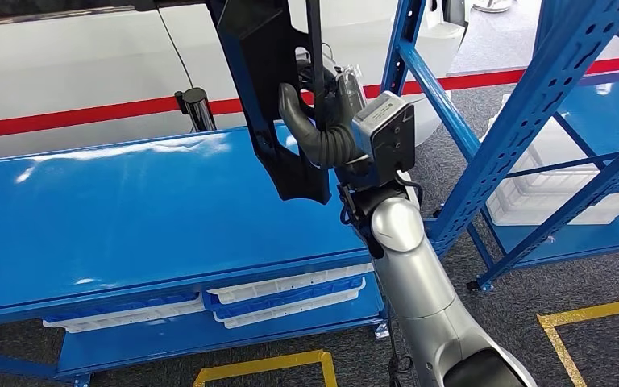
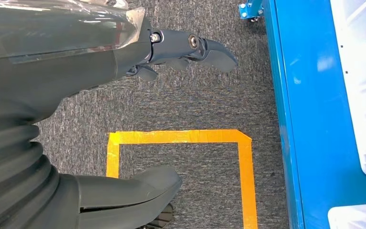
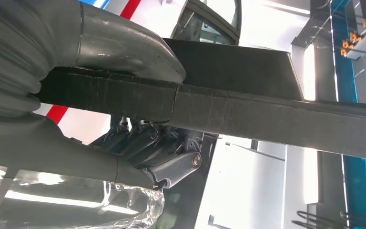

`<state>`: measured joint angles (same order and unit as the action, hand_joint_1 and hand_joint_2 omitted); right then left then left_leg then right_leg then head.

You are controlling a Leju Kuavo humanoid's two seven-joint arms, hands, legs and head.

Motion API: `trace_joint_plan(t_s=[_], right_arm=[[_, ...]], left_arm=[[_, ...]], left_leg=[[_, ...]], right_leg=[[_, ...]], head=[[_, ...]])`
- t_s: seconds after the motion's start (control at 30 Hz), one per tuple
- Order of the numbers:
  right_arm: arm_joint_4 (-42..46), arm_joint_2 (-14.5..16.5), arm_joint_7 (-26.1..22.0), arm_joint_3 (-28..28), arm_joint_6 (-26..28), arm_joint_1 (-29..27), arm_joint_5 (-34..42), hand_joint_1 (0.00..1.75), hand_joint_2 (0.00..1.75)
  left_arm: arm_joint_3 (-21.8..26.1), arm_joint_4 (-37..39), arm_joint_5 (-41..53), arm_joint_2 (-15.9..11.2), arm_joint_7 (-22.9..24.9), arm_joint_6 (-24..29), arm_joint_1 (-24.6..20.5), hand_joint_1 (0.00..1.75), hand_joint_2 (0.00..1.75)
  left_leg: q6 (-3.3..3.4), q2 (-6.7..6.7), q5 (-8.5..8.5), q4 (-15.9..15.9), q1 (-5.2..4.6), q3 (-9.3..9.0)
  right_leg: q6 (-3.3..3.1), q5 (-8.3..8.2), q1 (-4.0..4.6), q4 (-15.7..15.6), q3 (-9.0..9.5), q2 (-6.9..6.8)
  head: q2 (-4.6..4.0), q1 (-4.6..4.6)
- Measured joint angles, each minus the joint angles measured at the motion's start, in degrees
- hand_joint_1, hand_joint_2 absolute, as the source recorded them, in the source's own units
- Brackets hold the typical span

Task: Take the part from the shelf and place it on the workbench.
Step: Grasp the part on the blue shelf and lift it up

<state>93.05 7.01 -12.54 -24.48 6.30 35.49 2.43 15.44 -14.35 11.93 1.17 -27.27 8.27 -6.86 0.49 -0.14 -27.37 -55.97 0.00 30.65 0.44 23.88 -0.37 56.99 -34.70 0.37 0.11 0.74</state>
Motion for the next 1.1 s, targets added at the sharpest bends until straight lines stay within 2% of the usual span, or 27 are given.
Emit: trace_joint_plan(t_s=[0.2,1.1], right_arm=[[1.5,-0.9,-0.7,-0.7,-0.3,-2.1,-0.3,1.75,1.75],[2.6,-2.5,-0.7,-1.9,-0.3,-3.3,-0.3,1.75,1.75]], left_arm=[[0.1,0.0,0.0,0.0,0.0,0.1,0.1,0.0,1.75],[0.4,0.0,0.0,0.0,0.0,0.1,0.1,0.0,1.75]], left_leg=[[0.0,0.0,-0.01,0.0,0.0,0.01],[0.0,0.0,-0.01,0.0,0.0,0.01]], right_leg=[[0.0,0.0,0.0,0.0,0.0,0.0],[0.0,0.0,0.0,0.0,0.0,0.0]], head=[[0.0,0.0],[0.0,0.0]])
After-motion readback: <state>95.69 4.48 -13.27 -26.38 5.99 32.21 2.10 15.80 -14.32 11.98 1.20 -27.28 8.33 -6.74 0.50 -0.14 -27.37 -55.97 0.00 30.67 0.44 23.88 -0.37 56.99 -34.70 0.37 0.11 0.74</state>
